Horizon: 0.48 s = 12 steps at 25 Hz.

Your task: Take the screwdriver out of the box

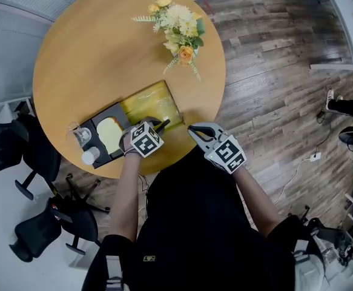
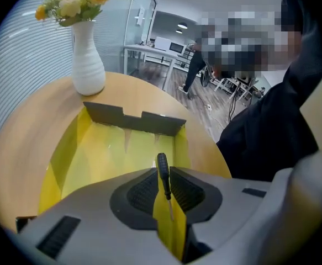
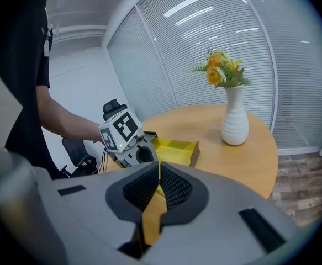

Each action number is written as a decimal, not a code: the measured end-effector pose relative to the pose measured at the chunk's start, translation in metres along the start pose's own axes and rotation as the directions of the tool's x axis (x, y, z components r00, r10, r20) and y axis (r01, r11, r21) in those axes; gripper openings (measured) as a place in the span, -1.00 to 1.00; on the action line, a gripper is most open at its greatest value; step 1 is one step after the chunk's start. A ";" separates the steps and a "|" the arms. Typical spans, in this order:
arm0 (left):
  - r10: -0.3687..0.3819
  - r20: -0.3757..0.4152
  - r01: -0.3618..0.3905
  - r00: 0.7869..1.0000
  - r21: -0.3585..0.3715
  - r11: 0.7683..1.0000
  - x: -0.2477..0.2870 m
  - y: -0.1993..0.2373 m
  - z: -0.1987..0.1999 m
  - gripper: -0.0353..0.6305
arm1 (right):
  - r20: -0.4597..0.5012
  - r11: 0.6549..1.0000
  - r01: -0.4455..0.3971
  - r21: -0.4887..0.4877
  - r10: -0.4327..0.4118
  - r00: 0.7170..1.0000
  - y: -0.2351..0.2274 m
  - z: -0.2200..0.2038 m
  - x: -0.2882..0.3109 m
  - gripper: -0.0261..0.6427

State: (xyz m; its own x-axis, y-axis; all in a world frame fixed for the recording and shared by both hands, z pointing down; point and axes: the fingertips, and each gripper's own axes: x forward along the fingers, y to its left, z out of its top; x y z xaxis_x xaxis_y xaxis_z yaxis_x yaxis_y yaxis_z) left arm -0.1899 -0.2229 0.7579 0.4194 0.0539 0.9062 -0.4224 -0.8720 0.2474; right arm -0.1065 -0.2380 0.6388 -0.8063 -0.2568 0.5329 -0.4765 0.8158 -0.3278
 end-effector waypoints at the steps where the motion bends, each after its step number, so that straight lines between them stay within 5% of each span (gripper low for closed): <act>1: -0.011 -0.009 0.011 1.000 -0.001 1.000 0.003 0.000 -0.001 -0.69 | -0.001 1.000 -0.001 -0.001 0.001 1.000 -0.001 0.001 0.002 -0.89; 12: -0.037 -0.053 0.037 0.998 -0.003 0.999 0.019 0.000 -0.004 -0.65 | -0.008 1.000 -0.001 0.007 0.001 1.000 -0.005 0.004 0.008 -0.89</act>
State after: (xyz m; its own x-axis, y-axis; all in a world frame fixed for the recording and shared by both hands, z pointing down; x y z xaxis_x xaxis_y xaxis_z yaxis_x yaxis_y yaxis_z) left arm -0.1852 -0.2205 0.7762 0.3914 0.1120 0.9134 -0.4089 -0.8680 0.2816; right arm -0.1121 -0.2456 0.6417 -0.8037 -0.2519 0.5391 -0.4784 0.8122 -0.3338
